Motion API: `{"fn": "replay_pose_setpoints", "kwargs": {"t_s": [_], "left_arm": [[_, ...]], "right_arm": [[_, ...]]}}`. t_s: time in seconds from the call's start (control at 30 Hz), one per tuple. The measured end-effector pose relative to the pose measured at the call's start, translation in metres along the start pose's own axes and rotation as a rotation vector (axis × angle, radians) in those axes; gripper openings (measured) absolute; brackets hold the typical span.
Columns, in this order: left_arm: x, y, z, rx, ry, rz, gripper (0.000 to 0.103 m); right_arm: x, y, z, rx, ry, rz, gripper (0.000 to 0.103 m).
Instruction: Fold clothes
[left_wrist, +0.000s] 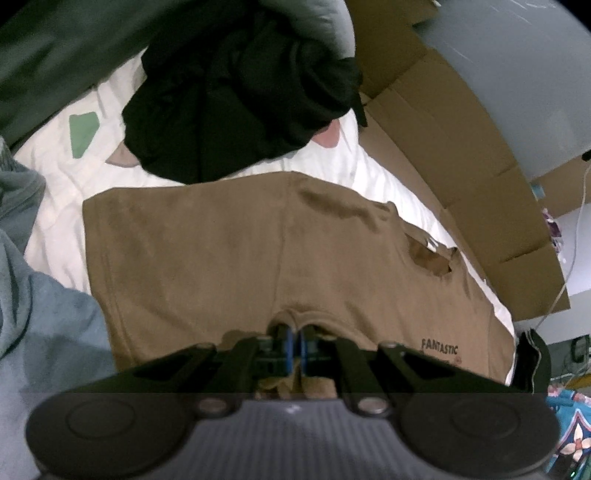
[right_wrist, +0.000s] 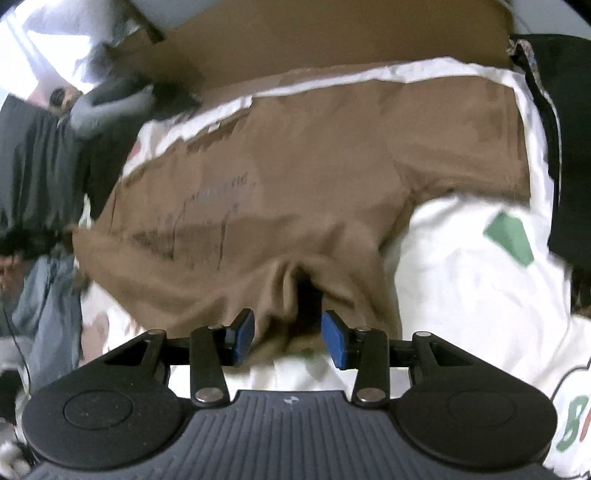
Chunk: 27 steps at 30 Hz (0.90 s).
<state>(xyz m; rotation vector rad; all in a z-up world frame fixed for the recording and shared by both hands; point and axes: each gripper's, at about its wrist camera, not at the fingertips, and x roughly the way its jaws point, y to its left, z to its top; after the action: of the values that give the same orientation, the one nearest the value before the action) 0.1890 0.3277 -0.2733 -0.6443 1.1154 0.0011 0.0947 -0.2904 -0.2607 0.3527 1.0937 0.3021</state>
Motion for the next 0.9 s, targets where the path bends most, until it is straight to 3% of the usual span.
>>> {"fn": "replay_pose_setpoints", "kwargs": {"t_s": [0.2, 0.57, 0.6, 0.63, 0.7, 0.9], "left_arm": [[0.001, -0.001, 0.000, -0.004, 0.002, 0.009, 0.004], [0.005, -0.002, 0.000, -0.004, 0.009, 0.027, 0.004], [0.006, -0.001, -0.001, -0.006, 0.009, 0.028, 0.004], [0.006, -0.001, -0.002, -0.006, 0.010, 0.030, 0.004], [0.005, 0.001, -0.003, -0.004, 0.012, 0.034, 0.004], [-0.003, 0.005, -0.010, -0.008, 0.015, 0.029, 0.004]], "right_arm": [[0.023, 0.013, -0.016, -0.055, 0.015, -0.027, 0.047], [0.066, 0.032, -0.006, -0.147, 0.023, -0.071, 0.047], [0.070, 0.035, -0.006, -0.161, 0.027, -0.070, 0.043], [0.073, 0.038, -0.007, -0.178, 0.035, -0.062, 0.026], [0.075, 0.045, -0.009, -0.207, 0.060, -0.048, 0.012], [0.044, 0.048, -0.020, -0.202, 0.081, -0.017, 0.009]]}}
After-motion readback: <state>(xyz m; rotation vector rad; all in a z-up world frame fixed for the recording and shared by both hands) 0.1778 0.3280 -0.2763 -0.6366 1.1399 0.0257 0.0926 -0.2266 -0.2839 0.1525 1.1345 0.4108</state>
